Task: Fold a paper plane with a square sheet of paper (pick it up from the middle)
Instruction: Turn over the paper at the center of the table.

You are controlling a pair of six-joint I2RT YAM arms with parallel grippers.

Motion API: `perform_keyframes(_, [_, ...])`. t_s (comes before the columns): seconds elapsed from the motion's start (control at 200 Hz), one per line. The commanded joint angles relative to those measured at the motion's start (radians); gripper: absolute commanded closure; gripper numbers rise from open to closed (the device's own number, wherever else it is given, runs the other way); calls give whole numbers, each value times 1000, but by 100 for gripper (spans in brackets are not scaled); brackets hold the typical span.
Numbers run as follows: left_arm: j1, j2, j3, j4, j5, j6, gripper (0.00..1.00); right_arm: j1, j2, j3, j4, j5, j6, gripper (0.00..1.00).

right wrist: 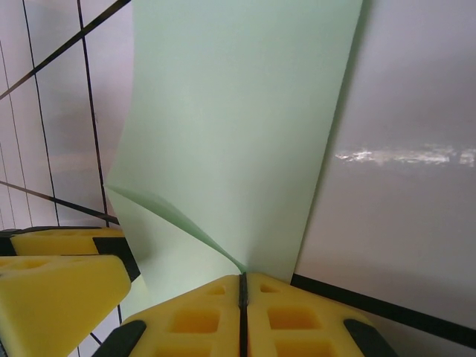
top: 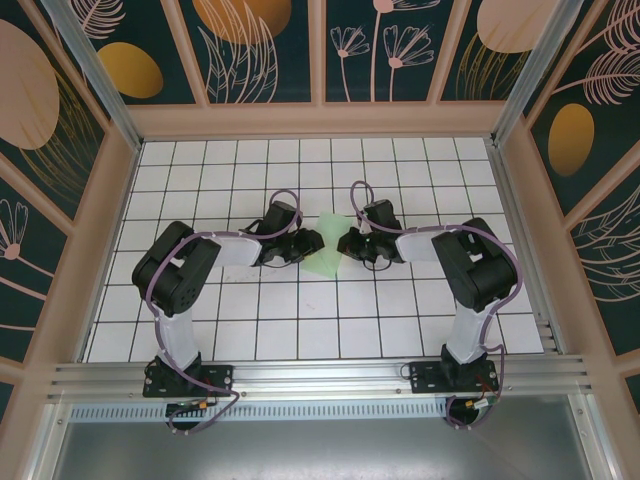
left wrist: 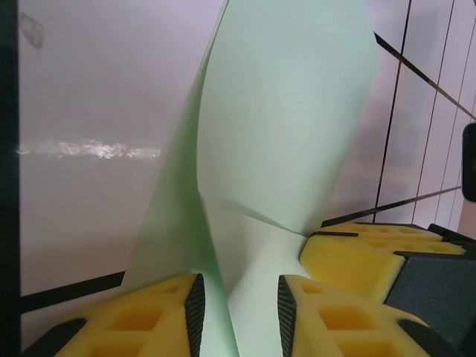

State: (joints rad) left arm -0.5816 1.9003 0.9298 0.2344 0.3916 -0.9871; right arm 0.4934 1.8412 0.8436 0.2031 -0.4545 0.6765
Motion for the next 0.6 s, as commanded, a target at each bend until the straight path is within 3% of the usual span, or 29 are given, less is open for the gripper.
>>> perform_keyframes(0.0, [-4,-7,13,-37,-11,26,65,-10,0,-30,-20,-3,11,90])
perform_keyframes(0.395, [-3,34,72,-29,16,62,81,-9,2,-24,-14,-31,3,90])
perform_keyframes(0.595, [-4,34,84,-20,-10,109,92,-17,-69,16,-76,-13,-27,82])
